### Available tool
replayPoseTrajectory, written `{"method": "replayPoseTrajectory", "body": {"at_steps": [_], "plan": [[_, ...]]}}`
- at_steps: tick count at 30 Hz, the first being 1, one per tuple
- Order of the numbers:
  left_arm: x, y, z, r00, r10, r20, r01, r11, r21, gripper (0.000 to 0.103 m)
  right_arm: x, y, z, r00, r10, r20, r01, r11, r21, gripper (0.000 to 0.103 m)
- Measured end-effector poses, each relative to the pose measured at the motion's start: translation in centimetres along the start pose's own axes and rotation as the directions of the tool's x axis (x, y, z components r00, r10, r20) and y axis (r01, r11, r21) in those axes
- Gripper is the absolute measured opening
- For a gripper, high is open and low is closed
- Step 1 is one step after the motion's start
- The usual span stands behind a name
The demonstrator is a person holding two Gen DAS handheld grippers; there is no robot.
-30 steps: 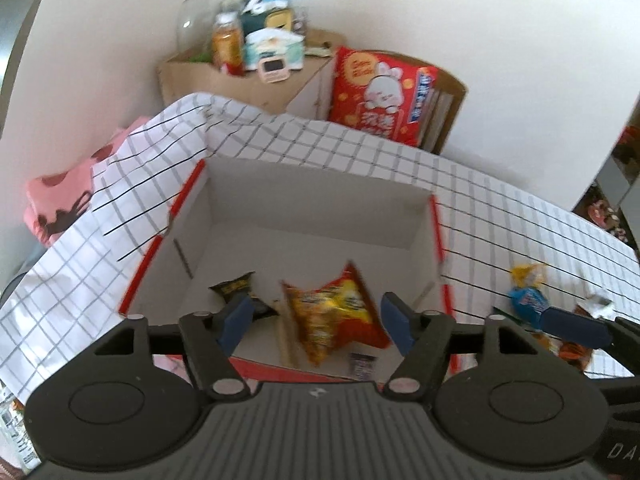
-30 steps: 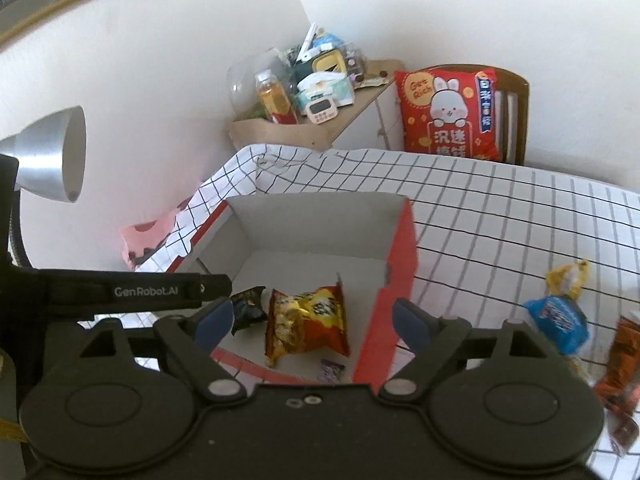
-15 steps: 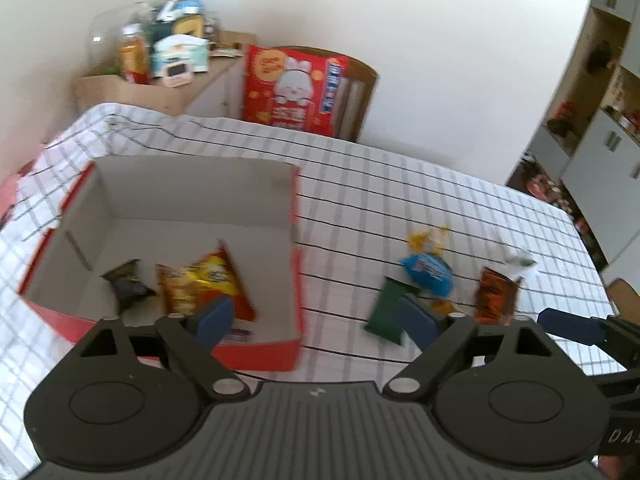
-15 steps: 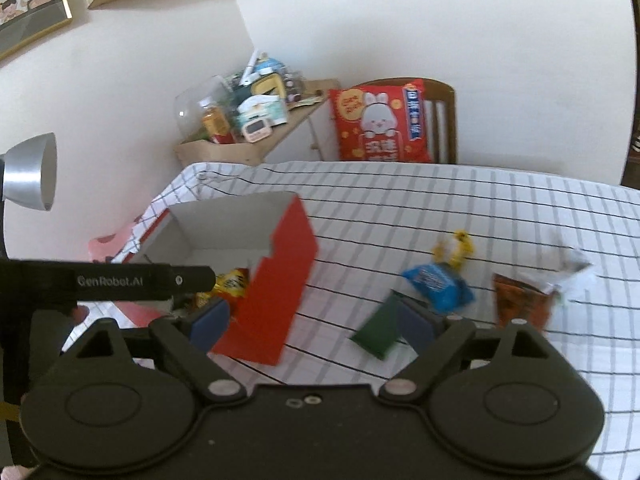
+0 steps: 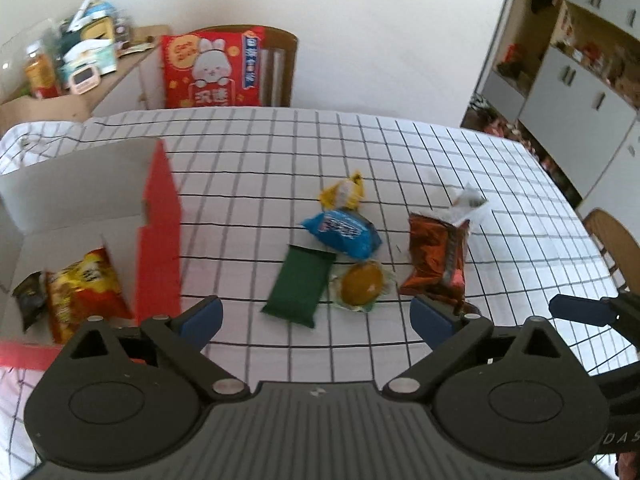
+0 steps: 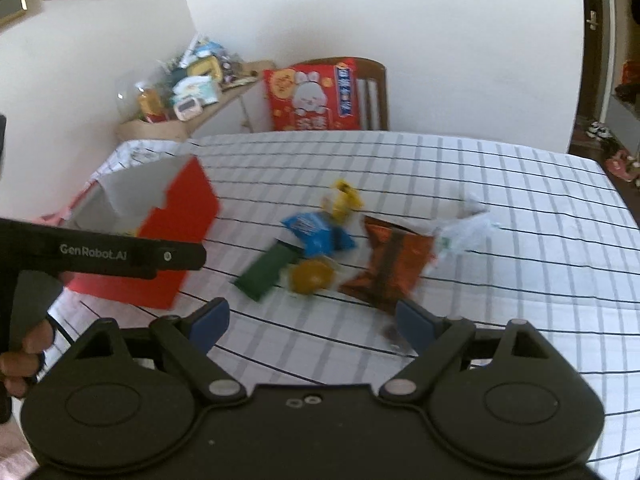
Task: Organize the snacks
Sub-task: 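Lower the left tool to the wrapped bun while the right tool approaches the brown chocolate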
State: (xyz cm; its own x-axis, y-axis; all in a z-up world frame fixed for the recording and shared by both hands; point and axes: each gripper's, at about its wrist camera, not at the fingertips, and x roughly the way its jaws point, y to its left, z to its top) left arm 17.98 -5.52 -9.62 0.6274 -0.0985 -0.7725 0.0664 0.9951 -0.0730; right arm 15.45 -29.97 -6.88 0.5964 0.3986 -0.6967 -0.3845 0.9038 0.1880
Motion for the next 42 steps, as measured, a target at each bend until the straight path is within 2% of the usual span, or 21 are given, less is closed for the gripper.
{"method": "replayPoseTrajectory", "body": {"at_steps": [4,13,18,24,26,28,29,31,35,37,40,41,42], "plan": [[2.3,-1.4,0.1,1.0,-0.005,-0.027,0.006,1.0,0.014,0.101,0.9,-1.6,-0.9,0.999,-0.025,-0.025,0.025,1.0,-0.016,0.09],[7.4,-4.0,0.5,0.996,0.05,-0.077,-0.043,0.995,0.09,0.101,3.5,-4.1,-2.2,0.996,-0.041,-0.085,0.037,0.998,-0.053,0.085],[9.8,-4.6,0.8,0.992,0.053,-0.116,-0.038,0.992,0.124,0.1,5.3,-5.0,-2.5,0.991,-0.049,-0.123,0.04,0.997,-0.071,0.077],[12.0,-4.5,1.4,0.988,0.062,-0.144,-0.045,0.992,0.119,0.1,7.0,-5.5,-2.6,0.989,-0.054,-0.139,0.041,0.994,-0.097,0.074],[12.7,-4.6,1.5,0.987,0.066,-0.15,-0.044,0.989,0.143,0.096,7.4,-5.6,-2.5,0.988,-0.051,-0.145,0.037,0.994,-0.101,0.073],[13.2,-4.7,1.6,0.985,0.058,-0.164,-0.032,0.987,0.157,0.086,7.8,-5.5,-2.4,0.988,-0.048,-0.149,0.031,0.993,-0.111,0.071],[13.5,-4.8,1.6,0.984,0.057,-0.169,-0.029,0.986,0.164,0.085,8.0,-5.5,-2.4,0.987,-0.047,-0.151,0.03,0.993,-0.117,0.07],[13.7,-4.9,1.6,0.984,0.049,-0.173,-0.017,0.984,0.178,0.078,8.3,-5.4,-2.4,0.987,-0.045,-0.155,0.024,0.991,-0.133,0.066],[14.0,-5.2,1.5,0.984,0.047,-0.174,-0.01,0.978,0.206,0.071,9.1,-5.1,-2.4,0.986,-0.048,-0.16,0.021,0.986,-0.166,0.055],[14.0,-5.5,1.5,0.984,0.042,-0.171,-0.004,0.976,0.217,0.061,9.3,-4.9,-2.5,0.986,-0.053,-0.159,0.024,0.983,-0.182,0.053],[13.9,-5.7,1.6,0.985,0.032,-0.172,0.006,0.976,0.217,0.058,9.4,-4.6,-2.6,0.986,-0.071,-0.15,0.039,0.978,-0.207,0.044],[13.8,-5.6,1.6,0.985,0.028,-0.171,0.008,0.978,0.21,0.058,9.3,-4.5,-2.6,0.986,-0.079,-0.146,0.047,0.976,-0.212,0.038],[13.7,-5.5,1.6,0.985,0.023,-0.171,0.011,0.98,0.199,0.057,9.3,-4.4,-2.7,0.986,-0.081,-0.147,0.048,0.976,-0.213,0.038]]}}
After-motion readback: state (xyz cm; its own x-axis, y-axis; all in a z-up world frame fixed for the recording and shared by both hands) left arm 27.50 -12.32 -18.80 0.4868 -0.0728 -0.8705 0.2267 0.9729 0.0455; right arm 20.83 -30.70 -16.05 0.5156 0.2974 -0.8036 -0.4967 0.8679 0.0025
